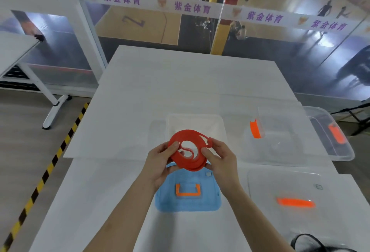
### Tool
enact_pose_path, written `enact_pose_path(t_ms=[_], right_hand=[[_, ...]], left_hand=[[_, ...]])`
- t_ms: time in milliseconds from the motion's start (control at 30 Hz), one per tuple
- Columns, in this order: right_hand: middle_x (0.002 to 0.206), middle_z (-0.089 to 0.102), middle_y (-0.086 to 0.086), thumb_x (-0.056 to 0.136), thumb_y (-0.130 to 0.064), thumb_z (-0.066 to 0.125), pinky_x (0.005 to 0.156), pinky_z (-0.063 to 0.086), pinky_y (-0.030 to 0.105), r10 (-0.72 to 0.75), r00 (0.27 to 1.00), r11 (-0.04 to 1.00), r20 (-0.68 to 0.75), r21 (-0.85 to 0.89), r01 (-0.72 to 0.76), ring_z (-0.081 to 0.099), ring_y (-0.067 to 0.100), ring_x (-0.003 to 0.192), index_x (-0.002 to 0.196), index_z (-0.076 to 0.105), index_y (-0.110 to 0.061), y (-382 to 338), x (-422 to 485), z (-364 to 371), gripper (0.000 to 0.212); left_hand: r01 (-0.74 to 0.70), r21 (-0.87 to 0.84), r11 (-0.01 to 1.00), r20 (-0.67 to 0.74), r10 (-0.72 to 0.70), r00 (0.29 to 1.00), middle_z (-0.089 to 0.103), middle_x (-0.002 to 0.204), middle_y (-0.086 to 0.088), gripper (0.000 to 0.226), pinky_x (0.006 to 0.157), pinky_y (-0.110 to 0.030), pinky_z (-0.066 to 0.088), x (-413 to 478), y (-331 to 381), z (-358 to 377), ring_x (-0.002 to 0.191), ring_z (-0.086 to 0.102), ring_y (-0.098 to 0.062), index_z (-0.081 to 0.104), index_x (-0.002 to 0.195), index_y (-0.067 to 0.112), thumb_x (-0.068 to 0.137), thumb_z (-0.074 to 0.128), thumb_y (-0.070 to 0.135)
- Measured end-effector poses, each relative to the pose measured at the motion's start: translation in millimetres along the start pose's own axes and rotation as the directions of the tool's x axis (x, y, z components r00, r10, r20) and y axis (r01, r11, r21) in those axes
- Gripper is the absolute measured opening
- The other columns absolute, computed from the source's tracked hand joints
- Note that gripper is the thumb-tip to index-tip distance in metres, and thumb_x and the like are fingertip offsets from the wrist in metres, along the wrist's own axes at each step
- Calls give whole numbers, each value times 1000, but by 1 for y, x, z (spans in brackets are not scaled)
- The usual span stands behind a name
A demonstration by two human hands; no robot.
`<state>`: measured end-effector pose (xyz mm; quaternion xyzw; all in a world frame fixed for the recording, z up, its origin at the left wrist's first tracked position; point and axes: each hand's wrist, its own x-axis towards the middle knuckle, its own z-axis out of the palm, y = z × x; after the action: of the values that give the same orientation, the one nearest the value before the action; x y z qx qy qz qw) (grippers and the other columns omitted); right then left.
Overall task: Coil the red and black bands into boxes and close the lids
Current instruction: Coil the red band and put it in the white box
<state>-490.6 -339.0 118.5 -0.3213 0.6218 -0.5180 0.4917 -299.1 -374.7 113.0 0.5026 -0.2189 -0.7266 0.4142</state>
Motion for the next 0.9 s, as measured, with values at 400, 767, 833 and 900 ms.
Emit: enact_pose_path(t_ms=[400,767,833,900], right_hand=[[106,78,-8,83,-28,78,85,66,38,-39,998,915,39,-401,51,77,10,90,118,74,-35,18,121,16,36],[110,69,-7,83,-13,80,64,67,33,112,977,889,183,-458,-16,76,19,85,125,69,-22,30,184,19,44],[115,65,-1,84,-15,82,67,68,37,154,964,901,217,-431,-47,74,21,91,129,64,-23,34,189,17,49],[117,65,0,87,-20,82,72,68,36,167,961,914,220,-400,-68,73,21,95,129,63,-26,35,191,17,46]], left_hand=[[22,100,995,-67,-15,998,80,112,-16,35,87,-51,65,91,-1,10,108,76,-32,69,124,6,97,73,28],[49,374,926,43,-71,997,78,120,-11,32,97,-43,62,145,2,-10,109,77,-24,66,130,7,102,67,22],[43,310,950,30,-56,998,78,119,-12,32,97,-43,62,148,-1,-11,110,77,-24,66,130,6,102,67,20],[35,238,971,-4,-35,999,79,117,-13,30,93,-40,63,150,-6,-8,109,77,-25,67,128,4,103,65,21]])
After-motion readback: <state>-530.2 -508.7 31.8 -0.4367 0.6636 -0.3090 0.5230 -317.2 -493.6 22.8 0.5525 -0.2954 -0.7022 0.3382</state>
